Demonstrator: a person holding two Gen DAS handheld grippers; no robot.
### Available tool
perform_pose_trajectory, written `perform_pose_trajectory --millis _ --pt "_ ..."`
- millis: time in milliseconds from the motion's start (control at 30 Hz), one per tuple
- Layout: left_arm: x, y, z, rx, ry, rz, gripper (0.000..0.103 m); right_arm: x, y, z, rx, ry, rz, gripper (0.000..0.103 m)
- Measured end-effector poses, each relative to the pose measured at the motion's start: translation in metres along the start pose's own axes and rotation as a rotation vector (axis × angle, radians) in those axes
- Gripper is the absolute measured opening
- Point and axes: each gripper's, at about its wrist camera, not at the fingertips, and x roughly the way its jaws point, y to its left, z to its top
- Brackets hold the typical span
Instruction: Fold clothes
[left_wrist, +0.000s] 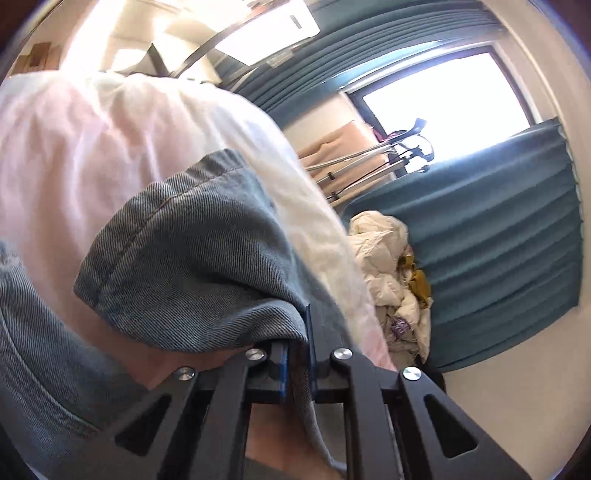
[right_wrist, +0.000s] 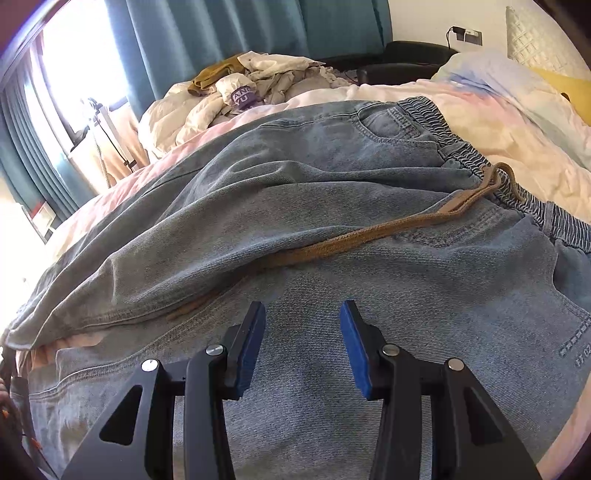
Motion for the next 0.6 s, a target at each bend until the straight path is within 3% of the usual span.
perform_pose_trajectory --millis 67,133,233,333,433,567,600 --pt "-0.002 -0.01 0.006 0.036 -0.025 -0.019 0.007 0.0 0.0 0.0 0.001 0.002 0.001 0.042" --pt "0.003 -0.003 0.008 0.07 -0.007 0.067 0.007 0.001 0.0 -0.001 0.002 0.004 0.0 0.042" --pt "0.03 0.018 0.006 0.102 0.134 0.245 0.007 -0.001 -0.002 0.0 0.012 0.002 0.002 0.042" --pt "0.026 0.028 0.002 0.179 0.213 0.294 0.008 -0.004 -0.003 0.002 0.017 -0.003 0.0 0.042" --pt "0.01 0.025 0.002 0.231 0.218 0.317 0.021 -0.009 -0.004 0.004 0.021 -0.014 -0.004 0.042" --pt "-0.03 0.025 0.0 0.171 0.192 0.306 0.05 -0.021 -0.008 0.006 0.027 -0.037 -0.003 0.042" --pt "-0.042 0.027 -0.003 0.157 0.18 0.303 0.052 -0.024 -0.009 0.006 0.028 -0.043 -0.003 0.042"
